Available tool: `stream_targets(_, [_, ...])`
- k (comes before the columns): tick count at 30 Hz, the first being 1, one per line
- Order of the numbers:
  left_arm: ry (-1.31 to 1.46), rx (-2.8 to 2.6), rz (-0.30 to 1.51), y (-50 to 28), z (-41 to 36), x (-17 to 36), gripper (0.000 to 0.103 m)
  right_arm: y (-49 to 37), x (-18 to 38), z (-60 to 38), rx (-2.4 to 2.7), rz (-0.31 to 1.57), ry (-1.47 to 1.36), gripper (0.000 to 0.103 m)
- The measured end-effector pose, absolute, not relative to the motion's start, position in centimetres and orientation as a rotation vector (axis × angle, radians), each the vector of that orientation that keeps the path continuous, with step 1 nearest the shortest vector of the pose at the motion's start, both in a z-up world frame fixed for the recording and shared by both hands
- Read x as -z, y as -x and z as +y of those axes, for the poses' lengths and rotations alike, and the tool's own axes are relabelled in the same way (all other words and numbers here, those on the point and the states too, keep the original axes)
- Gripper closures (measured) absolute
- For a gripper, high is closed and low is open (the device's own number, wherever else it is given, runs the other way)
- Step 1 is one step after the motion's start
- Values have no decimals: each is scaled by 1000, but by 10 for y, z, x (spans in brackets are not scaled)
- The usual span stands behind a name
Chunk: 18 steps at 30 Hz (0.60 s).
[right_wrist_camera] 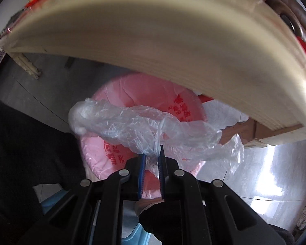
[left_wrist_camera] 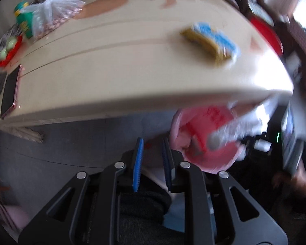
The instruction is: Collect trash
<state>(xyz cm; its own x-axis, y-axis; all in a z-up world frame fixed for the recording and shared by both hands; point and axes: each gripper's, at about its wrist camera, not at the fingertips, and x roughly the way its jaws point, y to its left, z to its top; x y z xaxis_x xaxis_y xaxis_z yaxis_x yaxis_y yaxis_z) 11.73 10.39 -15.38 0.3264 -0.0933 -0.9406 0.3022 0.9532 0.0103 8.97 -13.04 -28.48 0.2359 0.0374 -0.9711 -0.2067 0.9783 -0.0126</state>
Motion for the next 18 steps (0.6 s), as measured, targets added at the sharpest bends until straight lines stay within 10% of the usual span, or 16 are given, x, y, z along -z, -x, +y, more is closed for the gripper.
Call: stream_targets(18, [-451,690,1436,-123,133,399,66,-115,330,-122,-108,1440,166,90])
